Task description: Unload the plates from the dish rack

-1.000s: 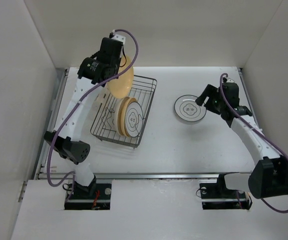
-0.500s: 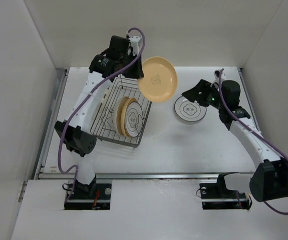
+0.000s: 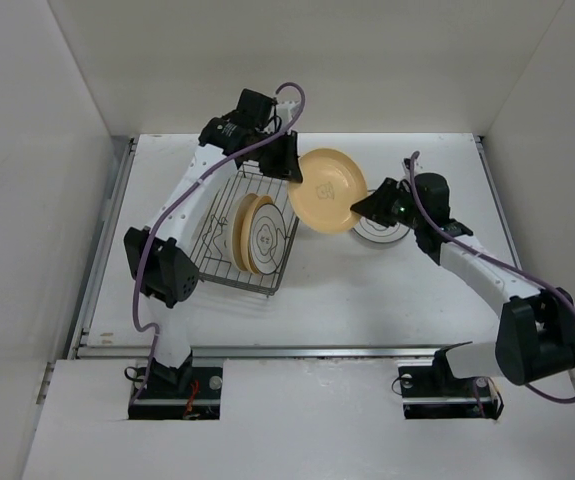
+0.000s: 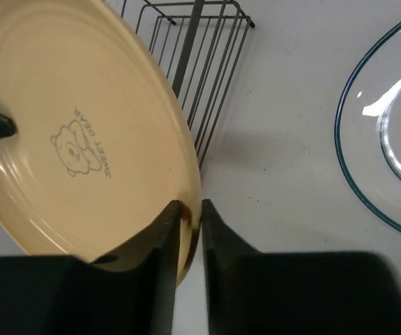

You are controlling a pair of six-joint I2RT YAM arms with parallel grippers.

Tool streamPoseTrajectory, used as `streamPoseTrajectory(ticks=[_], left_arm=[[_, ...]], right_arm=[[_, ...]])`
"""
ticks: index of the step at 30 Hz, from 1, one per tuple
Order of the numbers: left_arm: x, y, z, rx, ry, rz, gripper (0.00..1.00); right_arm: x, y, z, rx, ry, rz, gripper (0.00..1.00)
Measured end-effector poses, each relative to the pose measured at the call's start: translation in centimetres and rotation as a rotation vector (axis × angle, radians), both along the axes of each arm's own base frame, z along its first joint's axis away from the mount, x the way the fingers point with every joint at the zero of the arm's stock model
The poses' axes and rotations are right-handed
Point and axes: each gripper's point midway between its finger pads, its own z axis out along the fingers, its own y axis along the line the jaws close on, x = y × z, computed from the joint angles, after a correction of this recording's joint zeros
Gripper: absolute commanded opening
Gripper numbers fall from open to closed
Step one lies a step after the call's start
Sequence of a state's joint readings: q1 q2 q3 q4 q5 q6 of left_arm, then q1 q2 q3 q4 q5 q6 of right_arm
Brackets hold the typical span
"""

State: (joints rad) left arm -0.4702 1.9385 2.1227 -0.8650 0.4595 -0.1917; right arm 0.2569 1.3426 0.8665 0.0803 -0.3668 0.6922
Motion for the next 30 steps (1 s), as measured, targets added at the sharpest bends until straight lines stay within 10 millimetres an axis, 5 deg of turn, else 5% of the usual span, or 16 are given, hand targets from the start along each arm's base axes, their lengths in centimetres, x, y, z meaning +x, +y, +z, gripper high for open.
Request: streamPoseTrajectory(ticks=[1, 6, 10, 11, 15, 17, 22, 25, 27, 30], left_arm=[[-0.1, 0.1, -0.5, 0.006, 0.013, 0.001, 0.00], [-0.1, 1.0, -1.7, 0.041, 0.033, 0.011, 0.20], [-0.3, 1.3, -2.1, 0.075, 0.033, 0.017, 0.24], [-0.4, 1.5, -2.2, 0.086, 0.035, 0.017, 0.44], [-0.6, 2.2, -2.6, 0.131, 0.031, 0.017, 0.88], [-0.5, 2.8, -2.6, 0.162, 0.020, 0.026, 0.96], [0.8, 5.2, -1.7, 0.281, -0.072, 0.082, 0.97], [1.1, 7.2, -1.3, 0.378, -0.115, 0.113, 0.76], [0.9, 8.7, -1.3, 0.451, -0.128, 0.122, 0.64], [0.2, 10.8, -1.6, 0.557, -0.121, 0.124, 0.63]], right_arm=[[0.0, 0.1, 0.0, 0.004, -0.001, 0.002, 0.00], [0.2, 0.2, 0.4, 0.034, 0.010, -0.029, 0.00], [0.2, -0.2, -0.2, 0.013, 0.031, -0.057, 0.00], [0.1, -0.4, -0.6, 0.004, 0.046, -0.066, 0.00], [-0.7, -1.9, -2.7, -0.065, 0.135, -0.135, 0.00], [-1.4, -2.9, -3.5, -0.101, 0.176, -0.177, 0.00], [-3.7, -5.5, -1.6, -0.151, 0.156, -0.260, 0.00], [-5.3, -6.4, -0.7, -0.161, 0.131, -0.278, 0.00], [-6.1, -6.7, -1.8, -0.179, 0.165, -0.276, 0.00], [-7.5, -7.0, -5.6, -0.229, 0.281, -0.267, 0.00]])
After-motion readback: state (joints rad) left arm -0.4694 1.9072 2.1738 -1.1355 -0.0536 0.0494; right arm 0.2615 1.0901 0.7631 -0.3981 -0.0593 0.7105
